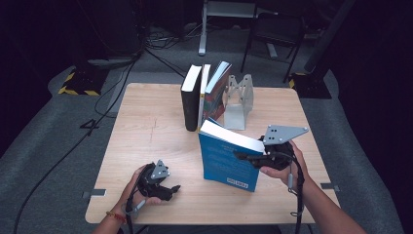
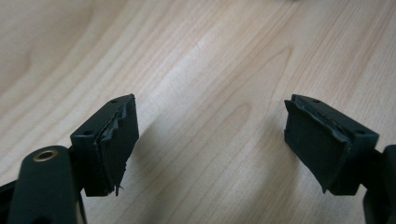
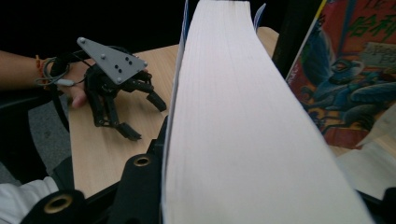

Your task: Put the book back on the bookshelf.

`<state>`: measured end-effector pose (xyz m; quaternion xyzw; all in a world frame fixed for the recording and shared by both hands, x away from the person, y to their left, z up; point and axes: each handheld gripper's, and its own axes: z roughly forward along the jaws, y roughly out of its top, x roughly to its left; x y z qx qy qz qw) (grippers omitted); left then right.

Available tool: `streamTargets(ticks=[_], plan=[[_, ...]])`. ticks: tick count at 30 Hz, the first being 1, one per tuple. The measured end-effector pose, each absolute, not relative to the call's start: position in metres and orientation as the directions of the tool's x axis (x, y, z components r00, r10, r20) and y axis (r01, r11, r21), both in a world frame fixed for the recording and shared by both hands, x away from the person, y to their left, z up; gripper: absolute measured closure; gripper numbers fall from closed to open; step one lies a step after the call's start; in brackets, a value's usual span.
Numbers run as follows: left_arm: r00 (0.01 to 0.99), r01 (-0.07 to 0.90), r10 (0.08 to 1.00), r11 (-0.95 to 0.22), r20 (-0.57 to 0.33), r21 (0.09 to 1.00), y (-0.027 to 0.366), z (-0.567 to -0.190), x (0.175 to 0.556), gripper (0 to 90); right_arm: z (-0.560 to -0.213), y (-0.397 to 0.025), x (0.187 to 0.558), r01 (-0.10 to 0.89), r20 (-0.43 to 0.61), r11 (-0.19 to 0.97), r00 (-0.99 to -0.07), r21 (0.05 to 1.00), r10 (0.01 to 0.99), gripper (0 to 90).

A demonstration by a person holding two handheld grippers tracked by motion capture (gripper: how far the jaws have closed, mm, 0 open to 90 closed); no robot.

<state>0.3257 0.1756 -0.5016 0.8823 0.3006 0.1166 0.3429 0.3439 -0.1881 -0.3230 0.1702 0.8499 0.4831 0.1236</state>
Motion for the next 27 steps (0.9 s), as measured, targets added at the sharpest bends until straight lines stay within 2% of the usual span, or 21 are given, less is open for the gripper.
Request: streamTargets(ticks=[10,20,24,27], plan=[[0.793,0.449,0.609,-0.571,-0.011,0.687,0.176,-0.504,0.329,14.9,-0.307,-0.204,0.350,0.203,-0.094,0.518,-0.866,0.831,0.491,60.7],[0.790,0.450,0.613,-0.568,-0.010,0.689,0.176,-0.504,0.329,14.9,-0.294,-0.230,0.362,0.244,-0.125,0.489,-0.785,0.837,0.606,60.6],[0.787,0.456,0.616,-0.564,-0.016,0.689,0.175,-0.505,0.329,14.7,-0.291,-0.242,0.375,0.260,-0.150,0.458,-0.714,0.850,0.683,60.6],[0.788,0.455,0.616,-0.564,-0.015,0.689,0.175,-0.505,0.329,14.7,-0.290,-0.245,0.381,0.275,-0.153,0.453,-0.691,0.848,0.706,60.6]])
